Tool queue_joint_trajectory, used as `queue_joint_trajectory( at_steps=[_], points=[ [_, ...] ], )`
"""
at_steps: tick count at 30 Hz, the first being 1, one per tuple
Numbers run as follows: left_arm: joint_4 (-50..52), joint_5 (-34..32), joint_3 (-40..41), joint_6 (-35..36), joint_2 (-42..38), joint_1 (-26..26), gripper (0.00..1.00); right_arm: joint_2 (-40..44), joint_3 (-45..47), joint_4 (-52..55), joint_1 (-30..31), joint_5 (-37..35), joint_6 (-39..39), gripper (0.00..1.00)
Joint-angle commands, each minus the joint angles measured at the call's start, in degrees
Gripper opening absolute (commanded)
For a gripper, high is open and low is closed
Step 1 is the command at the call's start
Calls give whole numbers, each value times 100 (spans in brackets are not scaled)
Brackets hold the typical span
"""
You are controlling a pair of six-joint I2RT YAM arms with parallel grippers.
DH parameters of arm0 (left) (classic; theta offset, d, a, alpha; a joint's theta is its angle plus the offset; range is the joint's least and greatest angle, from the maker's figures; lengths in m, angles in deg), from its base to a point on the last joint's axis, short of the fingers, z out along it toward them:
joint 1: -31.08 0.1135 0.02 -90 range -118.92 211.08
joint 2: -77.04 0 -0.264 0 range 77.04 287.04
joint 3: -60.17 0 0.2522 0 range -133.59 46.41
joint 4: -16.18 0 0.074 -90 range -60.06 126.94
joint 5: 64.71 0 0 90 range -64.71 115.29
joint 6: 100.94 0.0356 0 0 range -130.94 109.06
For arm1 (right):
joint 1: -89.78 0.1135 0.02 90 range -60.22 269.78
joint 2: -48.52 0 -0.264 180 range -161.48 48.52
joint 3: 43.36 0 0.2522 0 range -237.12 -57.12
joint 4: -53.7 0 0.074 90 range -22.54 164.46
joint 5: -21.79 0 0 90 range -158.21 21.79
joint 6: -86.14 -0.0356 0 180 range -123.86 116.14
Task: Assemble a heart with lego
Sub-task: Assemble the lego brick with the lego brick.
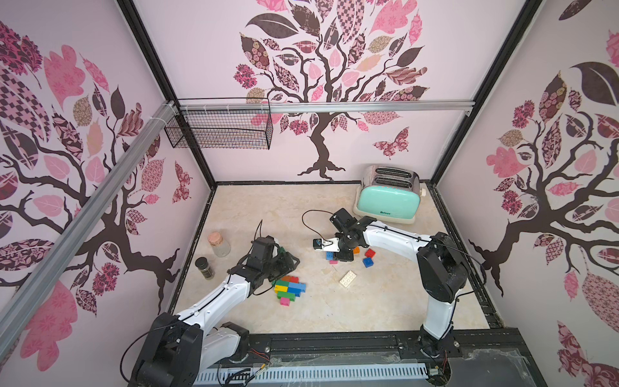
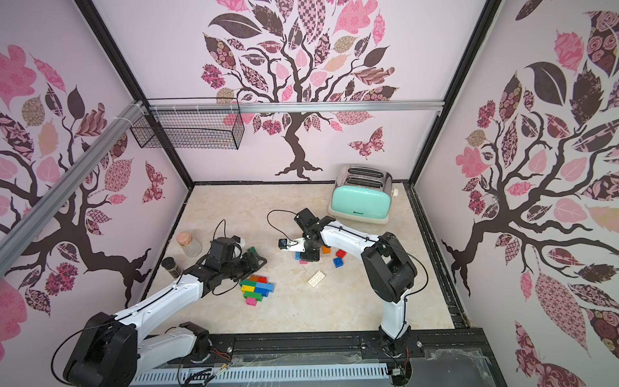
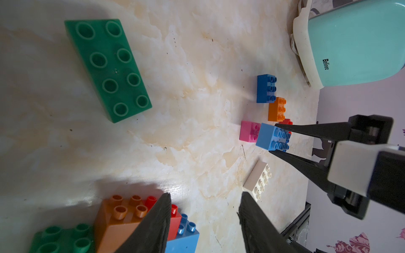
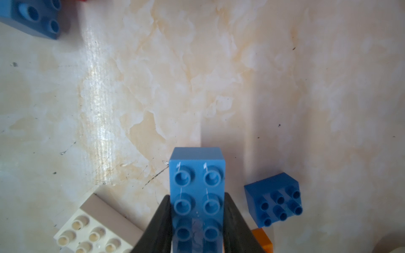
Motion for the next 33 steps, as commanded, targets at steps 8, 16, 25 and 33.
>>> queue_joint_trajectory(
  at_steps=[8, 16, 25, 33],
  points=[
    [-246, 127, -24, 94, 144, 62, 53, -155, -81, 94, -77, 63, 176, 21],
    [-272, 152, -21, 112, 215, 93, 53, -314, -125, 68, -101, 83, 207, 21],
    [-368, 205, 11, 103, 295, 136, 53, -486, -235, 155, -96, 277, 137, 22],
    [-399, 257, 46, 121, 295, 196, 53, -502, -66, 29, -10, -168, 152, 21]
  ],
)
